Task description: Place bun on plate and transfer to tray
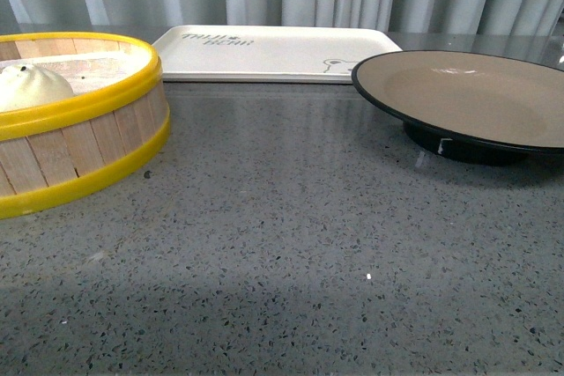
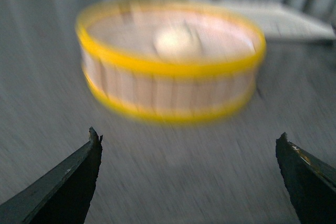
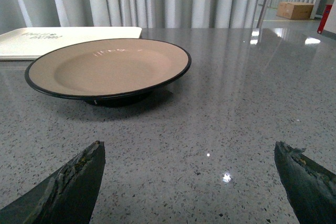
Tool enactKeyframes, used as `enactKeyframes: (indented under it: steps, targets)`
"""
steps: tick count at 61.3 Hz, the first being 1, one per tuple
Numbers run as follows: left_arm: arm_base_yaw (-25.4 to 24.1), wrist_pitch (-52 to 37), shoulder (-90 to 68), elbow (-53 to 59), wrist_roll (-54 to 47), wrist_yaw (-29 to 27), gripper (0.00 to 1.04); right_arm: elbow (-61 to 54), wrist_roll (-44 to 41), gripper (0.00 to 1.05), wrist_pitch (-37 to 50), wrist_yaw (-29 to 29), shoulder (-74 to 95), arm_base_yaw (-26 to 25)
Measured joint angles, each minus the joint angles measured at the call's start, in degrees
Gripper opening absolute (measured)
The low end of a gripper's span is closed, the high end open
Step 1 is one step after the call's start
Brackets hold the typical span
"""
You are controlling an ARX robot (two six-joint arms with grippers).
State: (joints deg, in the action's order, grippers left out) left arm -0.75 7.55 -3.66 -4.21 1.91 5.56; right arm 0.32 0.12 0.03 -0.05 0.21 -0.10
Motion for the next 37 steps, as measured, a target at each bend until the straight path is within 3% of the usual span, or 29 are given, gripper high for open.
enactKeyframes:
  steps: [5,9,16,22,37]
  targets:
    - [0.4,15.1,-10.6,-7.9,3.1,6.4,0.98,0.0,0.0,0.96,0.0,-0.2,0.0,0.0]
    - [-0.3,18.4,-15.3,-11.7,3.7,8.1,0.98,0.0,0.0,0.96,0.0,0.0,0.0,0.0]
    - [-6.1,13.6,-22.0,-21.0,3.5,12.6,0.98,0.0,0.0,0.96,0.0,0.0,0.0,0.0]
    - [-8.5,5.9,-30.6,-28.9,3.1,11.9,0.98,0.0,0.0,0.96,0.0,0.0,0.0,0.0]
    - [2.4,0.4,-51.6,-42.2,1.6,5.4,0.98,0.0,0.0,0.96,0.0,0.0,0.0,0.0]
